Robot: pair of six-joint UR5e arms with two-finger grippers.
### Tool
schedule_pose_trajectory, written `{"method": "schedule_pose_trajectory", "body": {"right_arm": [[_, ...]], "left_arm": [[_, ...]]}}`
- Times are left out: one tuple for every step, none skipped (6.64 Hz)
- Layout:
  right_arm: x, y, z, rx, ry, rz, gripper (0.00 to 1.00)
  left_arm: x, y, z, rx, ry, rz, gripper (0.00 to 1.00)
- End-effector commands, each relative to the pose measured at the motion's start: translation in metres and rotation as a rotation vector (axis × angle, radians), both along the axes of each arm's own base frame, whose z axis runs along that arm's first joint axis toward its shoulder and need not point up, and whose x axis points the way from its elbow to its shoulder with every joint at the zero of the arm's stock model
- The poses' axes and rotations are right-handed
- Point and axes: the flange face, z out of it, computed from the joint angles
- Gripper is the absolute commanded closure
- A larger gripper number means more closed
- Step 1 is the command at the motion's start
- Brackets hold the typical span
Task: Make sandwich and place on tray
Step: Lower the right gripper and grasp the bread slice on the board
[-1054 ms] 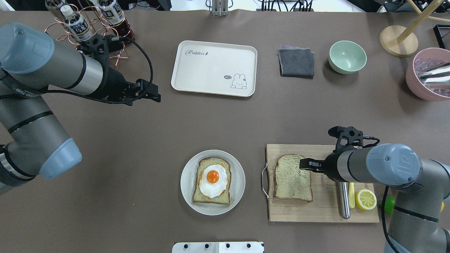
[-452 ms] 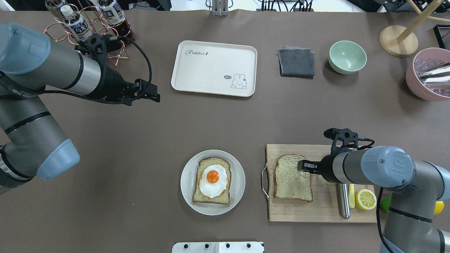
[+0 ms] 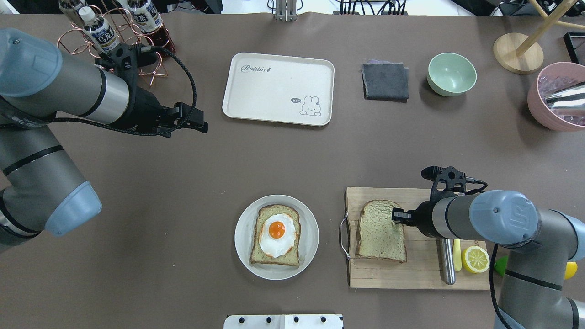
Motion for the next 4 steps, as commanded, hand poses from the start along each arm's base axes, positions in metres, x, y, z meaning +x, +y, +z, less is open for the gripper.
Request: {"method": "schedule_pose_trajectory", "body": {"right_arm": [[0.0, -0.001, -0.008, 0.004, -0.015, 0.003, 1.0], [0.009, -0.003, -0.021, 0.006, -0.042, 0.002, 1.0], [0.021, -0.009, -0.033, -0.005, -0.073, -0.002, 1.0], [0.029, -0.024, -0.052, -0.011, -0.119, -0.002, 1.0]], "left_arm": [[-0.001, 0.001, -0.001, 0.001, 0.002, 0.0, 0.02], [-0.001, 0.001, -0.001, 0.001, 0.002, 0.0, 0.02], [-0.001, 0.001, -0.001, 0.001, 0.002, 0.0, 0.02], [-0.001, 0.001, -0.001, 0.001, 0.002, 0.0, 0.02]]}}
